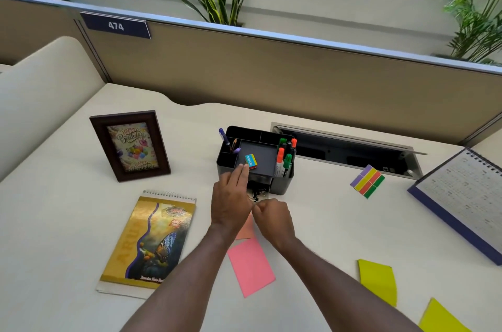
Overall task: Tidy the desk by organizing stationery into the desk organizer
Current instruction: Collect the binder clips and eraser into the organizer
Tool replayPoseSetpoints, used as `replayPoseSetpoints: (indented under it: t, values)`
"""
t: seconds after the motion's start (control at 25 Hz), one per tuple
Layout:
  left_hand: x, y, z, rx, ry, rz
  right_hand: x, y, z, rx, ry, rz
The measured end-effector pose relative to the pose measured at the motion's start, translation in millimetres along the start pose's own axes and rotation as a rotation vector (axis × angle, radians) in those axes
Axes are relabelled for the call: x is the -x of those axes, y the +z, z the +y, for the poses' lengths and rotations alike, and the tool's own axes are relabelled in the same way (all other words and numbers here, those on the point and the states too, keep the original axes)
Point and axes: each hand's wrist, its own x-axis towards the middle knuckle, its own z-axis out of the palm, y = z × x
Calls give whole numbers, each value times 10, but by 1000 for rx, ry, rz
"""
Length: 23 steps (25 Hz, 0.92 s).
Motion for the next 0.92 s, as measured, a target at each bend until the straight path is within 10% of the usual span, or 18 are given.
replayPoseSetpoints:
  t: [0.92]
  values:
    - [337,39,-229,38,-183,16,66,71,182,163,-3,-47]
